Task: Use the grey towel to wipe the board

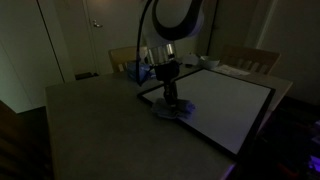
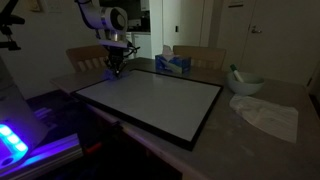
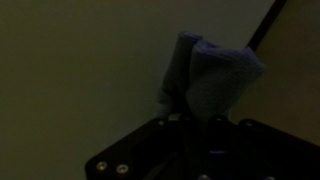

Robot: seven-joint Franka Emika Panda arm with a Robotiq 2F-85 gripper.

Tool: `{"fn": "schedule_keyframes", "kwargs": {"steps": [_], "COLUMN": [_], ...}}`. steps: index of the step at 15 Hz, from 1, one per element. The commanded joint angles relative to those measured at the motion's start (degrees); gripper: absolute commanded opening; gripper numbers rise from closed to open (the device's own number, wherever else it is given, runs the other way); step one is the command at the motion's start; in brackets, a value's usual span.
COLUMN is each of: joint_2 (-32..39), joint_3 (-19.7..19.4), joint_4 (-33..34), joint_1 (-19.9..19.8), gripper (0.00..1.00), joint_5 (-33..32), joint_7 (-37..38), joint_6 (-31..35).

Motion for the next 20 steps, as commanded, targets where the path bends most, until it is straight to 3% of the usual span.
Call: {"fn": "schedule_keyframes", "kwargs": {"steps": [1, 13, 17, 20], "joint_2": [0.36, -9.59, -10.15, -8.83], "joint_3": [0.21, 1.47, 1.93, 1.75], "joint_4": [0.11, -12.47, -16.47, -19.91], "joint_1": [1.82, 2.18, 2.26, 2.75], "gripper": [0.02, 0.02, 0.02, 0.02], "joint_5": [-0.77, 2.98, 3.05, 3.17], "joint_7": [1.69, 10.43, 10.82, 13.41], "joint_6": [-0.83, 1.79, 5.9, 12.83]}}
